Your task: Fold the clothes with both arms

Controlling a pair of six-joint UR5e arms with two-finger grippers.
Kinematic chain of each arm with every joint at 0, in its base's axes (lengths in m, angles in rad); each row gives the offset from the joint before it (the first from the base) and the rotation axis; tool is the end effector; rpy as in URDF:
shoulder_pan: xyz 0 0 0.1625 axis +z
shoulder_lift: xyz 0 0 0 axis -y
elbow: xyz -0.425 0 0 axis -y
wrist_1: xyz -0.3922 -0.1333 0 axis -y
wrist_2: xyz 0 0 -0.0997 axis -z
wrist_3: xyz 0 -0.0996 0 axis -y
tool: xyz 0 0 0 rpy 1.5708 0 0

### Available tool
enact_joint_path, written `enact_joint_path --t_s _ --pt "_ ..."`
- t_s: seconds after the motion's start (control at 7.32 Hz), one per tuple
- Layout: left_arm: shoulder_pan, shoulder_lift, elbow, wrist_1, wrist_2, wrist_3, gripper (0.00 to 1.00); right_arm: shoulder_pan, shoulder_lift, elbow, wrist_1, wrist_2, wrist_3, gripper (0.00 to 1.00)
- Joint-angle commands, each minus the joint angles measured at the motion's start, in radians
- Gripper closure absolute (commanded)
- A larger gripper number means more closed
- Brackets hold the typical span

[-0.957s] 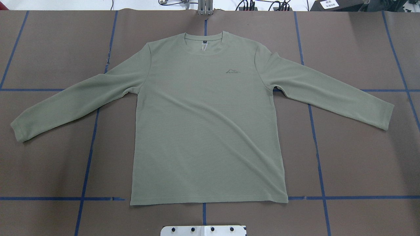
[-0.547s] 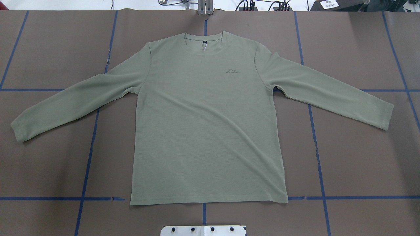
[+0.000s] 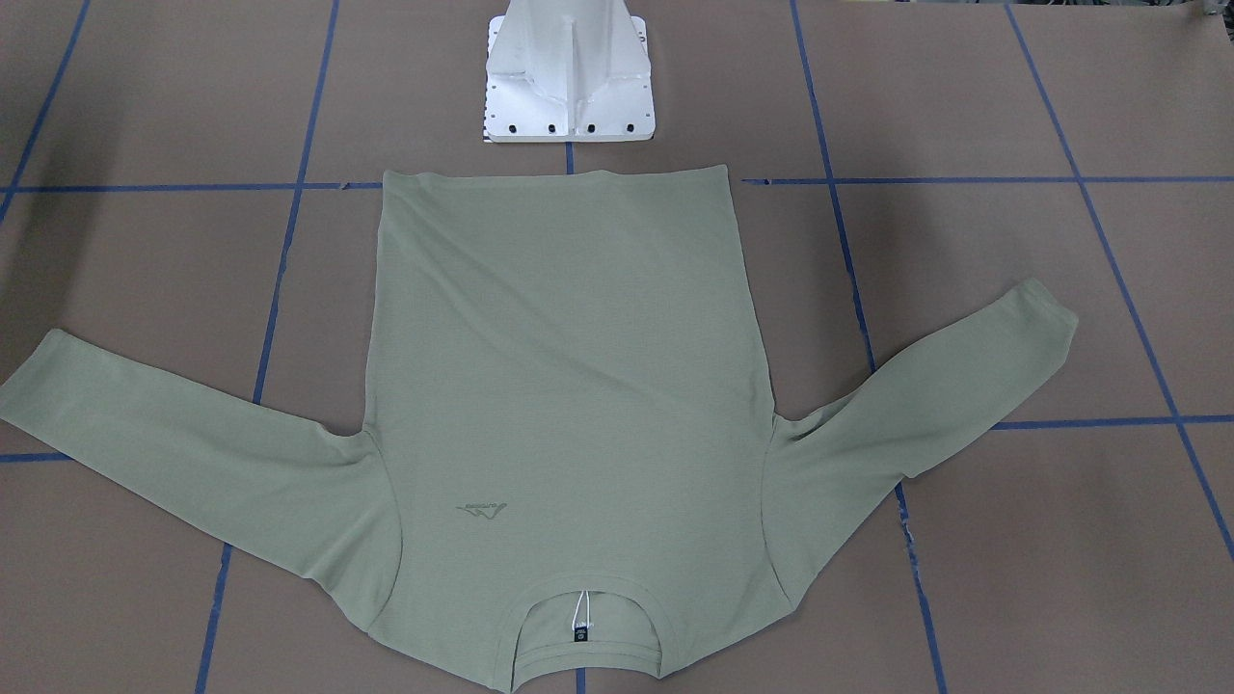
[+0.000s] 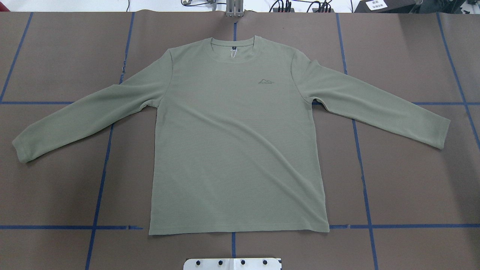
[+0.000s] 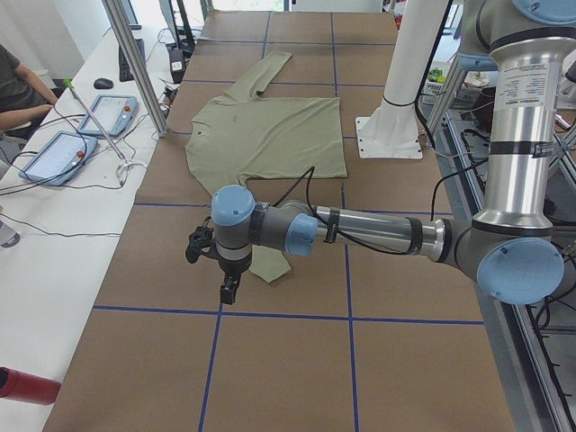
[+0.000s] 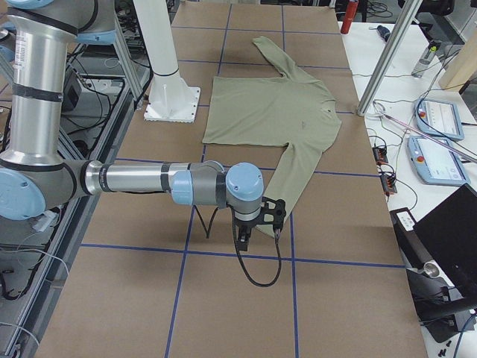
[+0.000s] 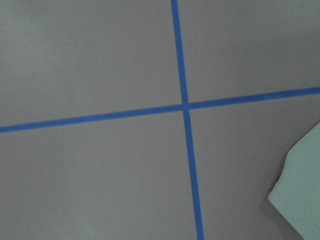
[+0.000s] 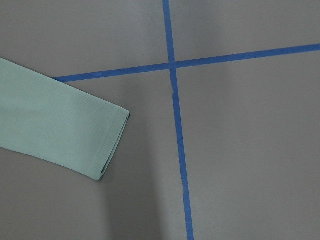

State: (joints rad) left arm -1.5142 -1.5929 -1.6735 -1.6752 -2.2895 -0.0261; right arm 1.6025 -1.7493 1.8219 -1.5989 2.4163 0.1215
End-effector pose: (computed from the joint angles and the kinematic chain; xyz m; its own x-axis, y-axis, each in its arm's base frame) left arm -0.0386 -0.5157 0.5889 0.7442 0.1665 -0.6469 -0.0357 0.9770 0.2104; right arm 0.0720 -0.4162 0.6139 0.6553 0.1089 0.7474 -0.1119 0.9926 -0.0464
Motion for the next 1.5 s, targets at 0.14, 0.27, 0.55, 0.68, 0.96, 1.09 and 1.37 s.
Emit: enact_joint_path --t_s 0.14,0.27,0.55,0.68,0.96,1.09,1.37 --pt "0.003 -0.035 0.008 -0.009 -0.065 -0.003 0.01 -0.029 0.042 -0.013 0.032 0.128 0.000 0.00" --pt "0.006 -0.030 0.014 -0.064 -0.068 -0.011 0.01 -0.048 0.053 -0.091 0.037 0.168 0.001 0.00" --pt "0.012 -0.032 0.040 -0.122 -0.065 -0.005 0.01 -0.117 0.108 -0.157 0.124 0.193 -0.008 0.00" --pt "0.014 -0.038 0.113 -0.196 -0.109 -0.009 0.01 -0.151 0.117 -0.165 0.199 0.120 -0.003 0.00" --pt "0.015 -0.071 0.153 -0.265 -0.169 -0.009 0.01 -0.234 0.170 -0.223 0.224 0.026 0.003 0.00" --pt "0.029 -0.074 0.159 -0.302 -0.154 -0.005 0.00 -0.275 0.203 -0.248 0.231 0.021 0.003 0.00" --pt "0.081 -0.073 0.141 -0.325 -0.041 -0.006 0.00 -0.341 0.205 -0.259 0.308 -0.067 0.007 0.00"
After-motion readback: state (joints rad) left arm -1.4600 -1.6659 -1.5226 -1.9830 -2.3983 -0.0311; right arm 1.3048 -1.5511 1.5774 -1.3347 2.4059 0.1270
